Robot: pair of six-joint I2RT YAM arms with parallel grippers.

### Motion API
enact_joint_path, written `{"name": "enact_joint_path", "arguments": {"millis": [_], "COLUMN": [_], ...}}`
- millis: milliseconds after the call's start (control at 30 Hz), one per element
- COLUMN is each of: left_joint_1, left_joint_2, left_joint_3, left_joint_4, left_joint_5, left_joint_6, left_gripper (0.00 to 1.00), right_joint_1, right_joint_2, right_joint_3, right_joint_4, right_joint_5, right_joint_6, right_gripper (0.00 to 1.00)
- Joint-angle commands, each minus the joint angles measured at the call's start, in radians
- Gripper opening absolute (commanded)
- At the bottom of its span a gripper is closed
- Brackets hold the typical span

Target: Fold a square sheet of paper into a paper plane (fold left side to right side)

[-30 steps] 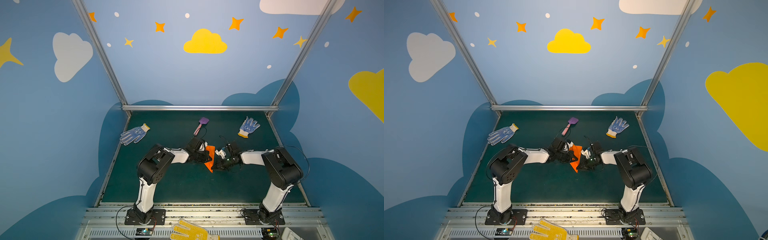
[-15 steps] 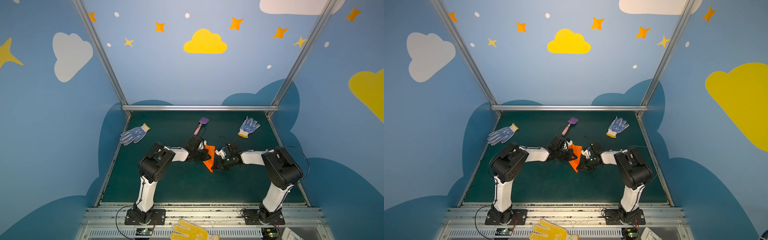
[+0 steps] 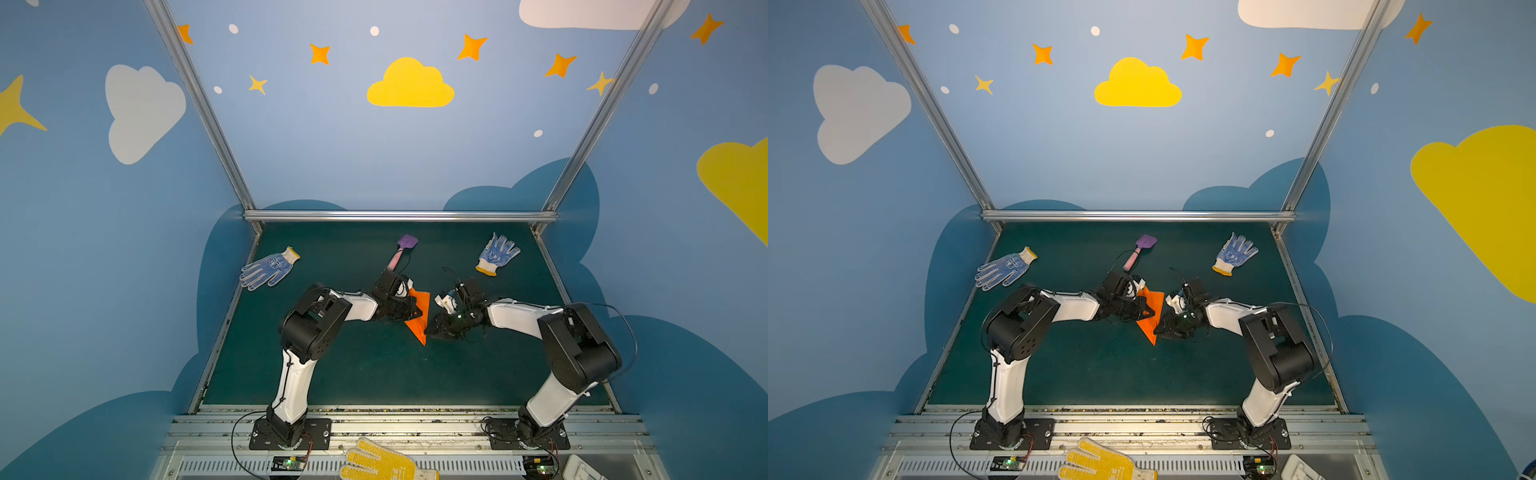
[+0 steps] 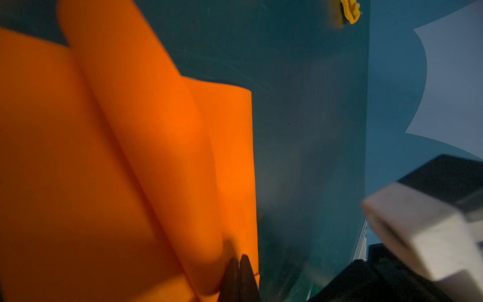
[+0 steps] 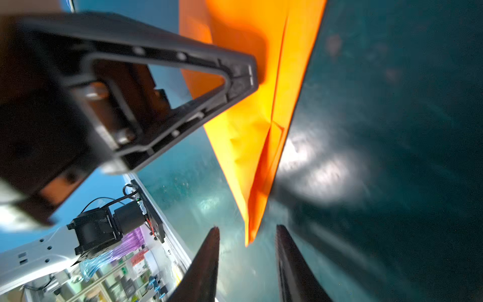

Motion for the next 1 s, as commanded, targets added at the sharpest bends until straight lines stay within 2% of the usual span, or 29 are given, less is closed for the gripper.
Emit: {"name": "enact_joint_path", "arguments": {"millis": [0,67,333,567,967], "left_joint_1": [0.001,0.000,0.001,0.002,0.002], "left_joint_2": [0.017,0.015,0.014,0.012,0.019], "left_joint_3": [-0.032,-0.037,-0.045,-0.041,-0.042], "left_joint_4": [-0.065,-0.065,-0.070,-0.073,-0.070], "left_joint_5": [-0.059,-0.058,-0.063,-0.062,-0.061], "left_joint_6": [0.019,0.019,0.026,0.027,0.025], "left_gripper": [0.04,0.04,0.04,0.04,0.04], "right_joint_1": [0.009,0.027,0.136,0.164,0.166], "right_joint_2": [-0.072,-0.083,0.014,0.100,0.181], "right_joint_3": [0.021,0.039,0.141,0.202,0.237], "right_joint_4": [-0.093,-0.111,-0.110,-0.090,-0.089], "right_joint_5": [0.105,0.148,0.273,0.341,0.345], "right_joint_6": [0.007,0.010,0.031,0.046,0.030], "right_gripper": [0.21,0.00,0.00,0.00,0.00]}}
